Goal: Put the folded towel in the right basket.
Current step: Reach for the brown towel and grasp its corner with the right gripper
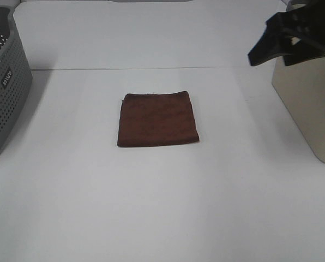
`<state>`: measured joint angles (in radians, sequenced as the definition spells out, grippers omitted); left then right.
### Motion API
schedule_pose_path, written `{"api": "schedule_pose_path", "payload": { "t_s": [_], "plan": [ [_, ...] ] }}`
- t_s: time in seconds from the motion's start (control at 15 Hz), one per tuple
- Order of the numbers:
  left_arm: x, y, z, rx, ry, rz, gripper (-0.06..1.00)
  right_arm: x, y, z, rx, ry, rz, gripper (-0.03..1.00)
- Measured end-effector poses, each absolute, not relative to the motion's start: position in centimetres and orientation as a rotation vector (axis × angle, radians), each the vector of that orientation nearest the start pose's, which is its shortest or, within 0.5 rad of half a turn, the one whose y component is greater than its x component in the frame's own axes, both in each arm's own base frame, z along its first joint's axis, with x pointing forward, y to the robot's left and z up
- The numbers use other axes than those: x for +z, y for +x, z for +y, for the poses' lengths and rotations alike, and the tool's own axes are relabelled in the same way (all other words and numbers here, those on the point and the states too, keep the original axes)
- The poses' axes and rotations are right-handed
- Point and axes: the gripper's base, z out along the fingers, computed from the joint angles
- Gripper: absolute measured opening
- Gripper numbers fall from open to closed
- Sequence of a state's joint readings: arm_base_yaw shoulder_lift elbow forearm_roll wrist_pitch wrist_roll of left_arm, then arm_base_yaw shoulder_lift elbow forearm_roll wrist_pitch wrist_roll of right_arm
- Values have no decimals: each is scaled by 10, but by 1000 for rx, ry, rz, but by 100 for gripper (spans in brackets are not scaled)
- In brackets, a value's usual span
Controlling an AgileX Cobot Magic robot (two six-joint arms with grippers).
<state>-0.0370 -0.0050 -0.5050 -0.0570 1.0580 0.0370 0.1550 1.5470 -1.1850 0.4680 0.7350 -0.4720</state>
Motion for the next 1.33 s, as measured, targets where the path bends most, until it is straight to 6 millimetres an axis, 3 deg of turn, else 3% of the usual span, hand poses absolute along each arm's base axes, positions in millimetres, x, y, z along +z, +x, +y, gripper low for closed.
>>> {"api": "schedule_pose_path", "payload": {
  "t_s": [0.2, 0.6, 1.0, 1.33],
  "plan": [
    [279, -6, -4, -68, 78, 2029, 88, 268, 357, 114, 444, -517, 2483, 70],
    [279, -6, -4, -68, 78, 2029, 88, 202, 418, 134, 534, -485, 2648, 68],
    [279, -6, -4, -68, 78, 2029, 88, 135, 456, 152, 708, -452, 2843, 71],
    [279, -6, -4, -68, 78, 2029, 88, 103, 473, 158, 749, -399, 2890, 71]
  ]
}}
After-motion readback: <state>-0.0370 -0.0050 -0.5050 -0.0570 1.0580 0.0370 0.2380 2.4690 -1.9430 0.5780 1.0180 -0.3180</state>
